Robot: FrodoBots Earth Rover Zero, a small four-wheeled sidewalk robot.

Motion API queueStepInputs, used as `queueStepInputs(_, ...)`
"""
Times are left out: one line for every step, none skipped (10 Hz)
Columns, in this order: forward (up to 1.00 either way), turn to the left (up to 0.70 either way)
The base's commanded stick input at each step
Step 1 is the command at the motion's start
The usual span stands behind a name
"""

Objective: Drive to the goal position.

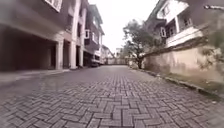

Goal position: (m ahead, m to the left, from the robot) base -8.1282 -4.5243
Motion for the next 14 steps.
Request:
queueStepInputs(0.69,0.03)
queueStepInputs(0.69,0.03)
queueStepInputs(0.69,0.03)
queueStepInputs(0.69,0.03)
queueStepInputs(0.69,0.03)
queueStepInputs(0.69,0.03)
queueStepInputs(0.69,0.03)
queueStepInputs(0.69,0.03)
queueStepInputs(0.69,0.03)
queueStepInputs(0.69,0.03)
queueStepInputs(0.69,0.03)
queueStepInputs(0.69,0.03)
queueStepInputs(0.69,0.03)
queueStepInputs(0.69,0.03)
